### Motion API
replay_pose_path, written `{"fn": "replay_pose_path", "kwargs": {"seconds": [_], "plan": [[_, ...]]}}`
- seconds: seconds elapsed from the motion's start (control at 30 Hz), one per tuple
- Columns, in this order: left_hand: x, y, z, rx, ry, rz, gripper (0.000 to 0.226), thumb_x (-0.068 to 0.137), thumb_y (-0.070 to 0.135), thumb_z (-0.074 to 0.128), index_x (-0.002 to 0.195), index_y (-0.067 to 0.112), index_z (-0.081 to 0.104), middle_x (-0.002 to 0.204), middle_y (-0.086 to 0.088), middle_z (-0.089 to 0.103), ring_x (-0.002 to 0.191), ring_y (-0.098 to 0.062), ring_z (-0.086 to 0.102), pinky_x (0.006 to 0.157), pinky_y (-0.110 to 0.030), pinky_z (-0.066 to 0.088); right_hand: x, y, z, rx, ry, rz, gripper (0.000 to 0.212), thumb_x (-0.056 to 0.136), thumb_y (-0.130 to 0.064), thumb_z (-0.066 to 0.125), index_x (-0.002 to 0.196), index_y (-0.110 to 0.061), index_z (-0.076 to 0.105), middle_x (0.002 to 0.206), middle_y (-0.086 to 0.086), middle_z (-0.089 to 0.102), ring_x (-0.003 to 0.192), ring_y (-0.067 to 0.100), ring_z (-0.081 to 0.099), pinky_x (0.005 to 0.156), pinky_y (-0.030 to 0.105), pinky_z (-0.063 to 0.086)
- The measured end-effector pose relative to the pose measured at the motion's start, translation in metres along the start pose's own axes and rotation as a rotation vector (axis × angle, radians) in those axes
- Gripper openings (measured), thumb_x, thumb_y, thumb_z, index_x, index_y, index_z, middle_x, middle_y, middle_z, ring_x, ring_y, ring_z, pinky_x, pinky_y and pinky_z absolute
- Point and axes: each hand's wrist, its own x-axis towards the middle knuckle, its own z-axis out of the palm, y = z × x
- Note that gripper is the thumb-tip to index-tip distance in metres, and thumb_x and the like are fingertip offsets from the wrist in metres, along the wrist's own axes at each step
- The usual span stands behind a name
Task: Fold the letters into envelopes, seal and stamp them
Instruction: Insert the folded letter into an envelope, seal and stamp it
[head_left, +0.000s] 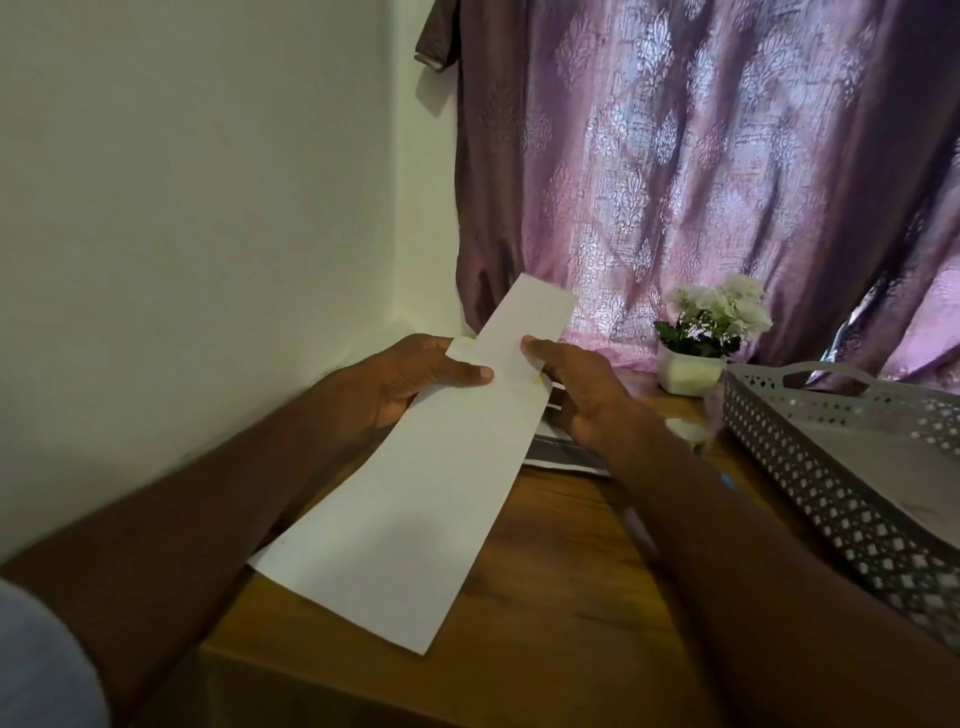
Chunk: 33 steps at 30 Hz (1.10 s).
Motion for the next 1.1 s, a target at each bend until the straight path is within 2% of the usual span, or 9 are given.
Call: {"fn": "replay_pose_path", "kwargs": {"seconds": [0.17,0.27,0.4,0.53,0.67,0.77,0.9,1.03,1.1], "plan": [[0.001,0.001,0.002,-0.062,0.002,-0.073,0.045,0.083,0.022,0.084,0.122,0.005,0.071,0.115,-0.018,0.077,0.095,-0.034,0.078,0.077,-0.042,0.063,0.005,-0.002,-0.004,0.102,0.05,-0.018,0.034,0.09,-0.01,0.075,0.123,-0.005,0.065,0.114,0.013,0.074,0.107,0.034,0.069,0.092,0.049,0.06],[0.001,0.001,0.003,-0.076,0.012,-0.101,0.04,0.089,0.024,0.079,0.123,0.004,0.071,0.115,-0.017,0.077,0.092,-0.031,0.078,0.078,-0.04,0.064,0.006,-0.004,-0.008,0.146,0.088,-0.021,0.024,0.089,-0.007,0.076,0.111,-0.007,0.067,0.11,0.014,0.074,0.103,0.033,0.07,0.094,0.051,0.059],[0.0,0.002,0.004,-0.019,0.079,-0.075,0.036,0.091,0.021,0.076,0.122,0.002,0.072,0.113,-0.016,0.078,0.094,-0.029,0.077,0.094,-0.04,0.059,0.007,-0.003,-0.009,0.167,0.114,-0.02,0.018,0.091,-0.014,0.075,0.107,-0.01,0.067,0.108,0.012,0.074,0.094,0.029,0.069,0.083,0.044,0.061],[-0.001,0.0,0.004,-0.016,0.135,-0.042,0.036,0.091,0.016,0.077,0.122,0.0,0.071,0.113,-0.017,0.078,0.099,-0.032,0.075,0.1,-0.043,0.057,0.009,-0.003,-0.004,0.162,0.14,-0.042,0.016,0.096,-0.024,0.072,0.106,-0.013,0.066,0.111,0.01,0.073,0.102,0.03,0.069,0.082,0.043,0.061],[0.0,-0.001,0.007,-0.003,0.178,-0.016,0.034,0.091,0.015,0.076,0.122,0.0,0.071,0.113,-0.018,0.077,0.102,-0.034,0.073,0.102,-0.046,0.056,0.008,-0.001,-0.009,0.042,0.131,-0.052,0.016,0.094,-0.022,0.073,0.106,-0.014,0.067,0.108,0.008,0.075,0.095,0.024,0.07,0.066,0.03,0.056],[-0.001,0.0,0.005,0.001,0.197,0.009,0.031,0.092,0.015,0.076,0.119,0.001,0.073,0.113,-0.018,0.077,0.095,-0.031,0.075,0.096,-0.042,0.058,0.004,-0.002,-0.01,-0.021,0.11,-0.056,0.021,0.092,-0.026,0.076,0.107,-0.014,0.068,0.105,0.007,0.076,0.093,0.022,0.07,0.068,0.029,0.055],[-0.001,-0.001,0.005,-0.047,0.134,0.008,0.026,0.092,0.015,0.075,0.114,0.002,0.074,0.107,-0.017,0.079,0.086,-0.028,0.078,0.073,-0.034,0.063,0.008,-0.004,-0.008,0.048,0.163,-0.097,0.015,0.094,-0.027,0.073,0.101,-0.016,0.067,0.106,0.008,0.075,0.096,0.025,0.071,0.072,0.034,0.058],[0.002,-0.005,0.006,0.044,0.143,0.028,0.035,0.092,0.023,0.076,0.121,0.003,0.072,0.112,-0.016,0.078,0.106,-0.036,0.074,0.097,-0.046,0.058,0.012,-0.001,-0.01,0.023,0.183,-0.106,0.005,0.095,-0.015,0.071,0.097,-0.015,0.066,0.111,0.012,0.074,0.094,0.023,0.069,0.068,0.031,0.055],[0.002,-0.005,0.007,0.063,0.124,0.032,0.035,0.093,0.024,0.075,0.121,0.004,0.071,0.112,-0.015,0.078,0.107,-0.036,0.074,0.098,-0.047,0.057,0.011,0.001,-0.013,-0.027,0.135,-0.072,0.015,0.093,-0.014,0.072,0.107,-0.012,0.068,0.113,0.012,0.074,0.097,0.026,0.069,0.067,0.032,0.054]]}}
